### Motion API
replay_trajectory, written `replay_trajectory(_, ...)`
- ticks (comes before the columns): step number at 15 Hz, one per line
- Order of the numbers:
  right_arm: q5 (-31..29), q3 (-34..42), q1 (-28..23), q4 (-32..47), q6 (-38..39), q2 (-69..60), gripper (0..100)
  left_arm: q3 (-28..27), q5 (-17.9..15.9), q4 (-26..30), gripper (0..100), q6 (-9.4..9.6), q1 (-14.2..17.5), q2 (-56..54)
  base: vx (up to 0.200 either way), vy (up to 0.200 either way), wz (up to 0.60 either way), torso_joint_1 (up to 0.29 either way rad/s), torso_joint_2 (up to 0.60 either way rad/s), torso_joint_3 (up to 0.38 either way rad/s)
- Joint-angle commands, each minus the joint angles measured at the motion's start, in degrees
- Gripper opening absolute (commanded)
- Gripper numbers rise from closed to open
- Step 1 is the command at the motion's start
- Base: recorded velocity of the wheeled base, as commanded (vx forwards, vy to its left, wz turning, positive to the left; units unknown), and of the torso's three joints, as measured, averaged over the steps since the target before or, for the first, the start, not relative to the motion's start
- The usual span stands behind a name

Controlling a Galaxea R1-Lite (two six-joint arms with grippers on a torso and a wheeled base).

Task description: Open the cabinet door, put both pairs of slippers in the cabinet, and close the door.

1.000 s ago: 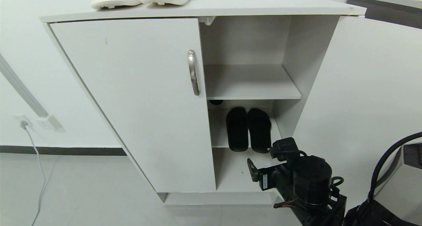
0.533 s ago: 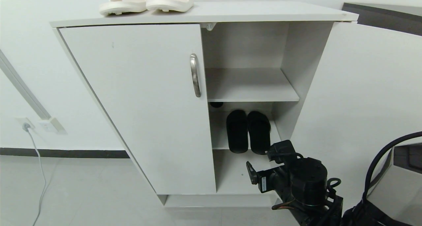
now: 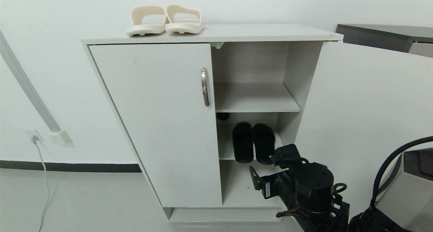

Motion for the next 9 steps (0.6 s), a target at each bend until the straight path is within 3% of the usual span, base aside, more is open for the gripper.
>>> replay_trajectory(1,0.0,0.1,0.0,-0.1,0.0,0.1,100,0.0,0.1,0.0,0,-0.03,0.0,0.1,0.000,0.000,0.00,0.000,0.00,0.000)
replay_trajectory(8,0.0,0.0,0.0,0.0,0.0,0.3,100,0.0,0.1,0.0,0,-0.11,0.0,0.1,0.000,0.000,0.00,0.000,0.00,0.000)
replay_trajectory(9,0.0,-0.2,0.0,-0.1,0.0,0.3,100,0.0,0.0,0.0,0,-0.11,0.0,0.1,0.000,0.200,0.00,0.002,0.00,0.002)
